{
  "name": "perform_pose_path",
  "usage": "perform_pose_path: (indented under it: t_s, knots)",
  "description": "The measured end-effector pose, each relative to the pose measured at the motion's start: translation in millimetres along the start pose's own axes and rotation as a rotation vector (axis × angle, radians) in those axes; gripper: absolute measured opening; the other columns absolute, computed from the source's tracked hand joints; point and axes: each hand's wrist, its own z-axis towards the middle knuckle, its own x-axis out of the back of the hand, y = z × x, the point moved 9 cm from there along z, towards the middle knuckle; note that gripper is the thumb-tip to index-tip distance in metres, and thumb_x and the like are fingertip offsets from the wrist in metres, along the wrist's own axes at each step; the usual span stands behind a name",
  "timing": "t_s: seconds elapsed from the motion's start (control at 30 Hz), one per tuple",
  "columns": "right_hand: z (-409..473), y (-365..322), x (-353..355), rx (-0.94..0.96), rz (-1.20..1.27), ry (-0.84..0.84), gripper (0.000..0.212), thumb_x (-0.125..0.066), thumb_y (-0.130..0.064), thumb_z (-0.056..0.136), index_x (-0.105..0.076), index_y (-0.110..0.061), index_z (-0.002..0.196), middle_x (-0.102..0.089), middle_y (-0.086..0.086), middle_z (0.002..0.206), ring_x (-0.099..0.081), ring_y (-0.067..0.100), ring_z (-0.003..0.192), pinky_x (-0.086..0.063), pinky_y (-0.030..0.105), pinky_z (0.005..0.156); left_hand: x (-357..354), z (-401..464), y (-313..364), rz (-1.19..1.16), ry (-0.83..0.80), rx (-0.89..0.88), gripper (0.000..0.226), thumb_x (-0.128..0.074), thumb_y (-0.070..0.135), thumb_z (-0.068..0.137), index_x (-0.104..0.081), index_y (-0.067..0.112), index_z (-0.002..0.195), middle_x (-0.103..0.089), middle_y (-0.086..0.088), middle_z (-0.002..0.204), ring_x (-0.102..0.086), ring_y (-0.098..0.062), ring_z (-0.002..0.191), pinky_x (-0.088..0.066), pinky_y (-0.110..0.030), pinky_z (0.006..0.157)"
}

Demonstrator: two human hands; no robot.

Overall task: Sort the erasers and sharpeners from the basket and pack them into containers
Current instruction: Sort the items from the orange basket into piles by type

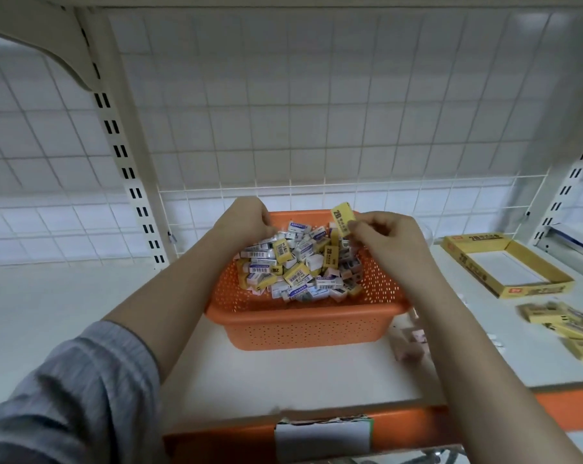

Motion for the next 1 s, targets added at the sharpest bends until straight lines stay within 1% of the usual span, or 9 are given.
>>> perform_pose_path:
  t_s: [0.1,0.2,0.33,0.43,0.53,0.63,0.73,0.83,1.0]
  knots:
    - [-16,6,13,-0.037,0.113,0.089,0.015,-0.061,-0.013,0.088,-0.069,-0.02,0.077,-0.069,0.005,0.07,-0.063,0.009,0.067,-0.052,0.022,0.066,13,-8,7,-0.046,0.059,-0.032,0.02,-0.071,0.021,0.082,-0.073,0.009,0.098,-0.069,-0.003,0.099,-0.058,-0.01,0.079,-0.044,-0.023,0.07]
    - [-25,10,28,-0.049,0.136,0.176,0.019,-0.06,-0.011,0.086,-0.068,-0.023,0.073,-0.065,-0.006,0.059,-0.059,0.002,0.059,-0.048,0.016,0.06,28,-22,19,-0.146,0.095,-0.092,0.021,-0.072,0.019,0.08,-0.072,0.011,0.1,-0.068,0.0,0.097,-0.059,-0.009,0.08,-0.044,-0.021,0.07]
    - [-34,13,47,-0.048,0.162,0.259,0.017,-0.06,-0.011,0.082,-0.068,-0.021,0.07,-0.068,0.001,0.066,-0.063,0.016,0.07,-0.051,0.032,0.07,41,-46,42,-0.286,0.132,-0.169,0.025,-0.072,0.018,0.08,-0.07,0.013,0.104,-0.062,0.007,0.09,-0.061,-0.008,0.086,-0.045,-0.017,0.071]
    - [-40,12,67,-0.023,0.159,0.298,0.018,-0.059,-0.009,0.085,-0.065,-0.019,0.071,-0.065,-0.007,0.059,-0.062,0.006,0.063,-0.051,0.023,0.065,43,-66,64,-0.39,0.173,-0.196,0.021,-0.073,0.017,0.079,-0.071,0.016,0.1,-0.064,0.01,0.088,-0.062,-0.003,0.084,-0.049,-0.013,0.073]
    - [-44,23,93,-0.016,0.102,0.327,0.015,-0.06,-0.015,0.085,-0.065,-0.021,0.072,-0.066,-0.005,0.063,-0.064,0.01,0.069,-0.052,0.029,0.07,33,-86,94,-0.414,0.182,-0.235,0.02,-0.072,0.014,0.079,-0.072,0.019,0.098,-0.066,0.01,0.091,-0.057,0.008,0.077,-0.041,0.002,0.067]
    - [-49,48,135,-0.038,0.055,0.399,0.01,-0.064,-0.027,0.079,-0.065,-0.021,0.071,-0.065,0.0,0.066,-0.06,0.018,0.067,-0.05,0.039,0.071,17,-104,129,-0.394,0.175,-0.252,0.017,-0.071,0.015,0.079,-0.072,0.021,0.096,-0.065,0.013,0.09,-0.056,0.006,0.072,-0.038,0.001,0.068]
    - [-54,71,190,-0.041,0.012,0.453,0.013,-0.064,-0.031,0.08,-0.067,-0.02,0.074,-0.062,-0.001,0.064,-0.054,0.007,0.056,-0.049,0.032,0.063,0,-118,165,-0.412,0.21,-0.255,0.017,-0.072,0.012,0.078,-0.073,0.02,0.094,-0.063,0.015,0.084,-0.053,0.005,0.076,-0.036,0.0,0.069]
    - [-55,91,250,-0.042,-0.071,0.451,0.007,-0.063,-0.022,0.088,-0.069,-0.018,0.085,-0.059,-0.007,0.062,-0.049,0.0,0.047,-0.041,0.014,0.048,-21,-132,196,-0.475,0.261,-0.195,0.018,-0.072,0.012,0.078,-0.072,0.025,0.09,-0.057,0.025,0.08,-0.053,0.007,0.07,-0.034,0.002,0.066]
    - [-50,132,313,-0.127,-0.234,0.232,0.008,-0.064,-0.019,0.088,-0.067,-0.019,0.095,-0.064,-0.007,0.069,-0.059,0.013,0.064,-0.048,0.028,0.065,-64,-156,246,-0.585,0.249,-0.099,0.029,-0.073,0.012,0.078,-0.063,0.039,0.078,-0.06,0.027,0.082,-0.055,0.013,0.074,-0.038,0.001,0.065]
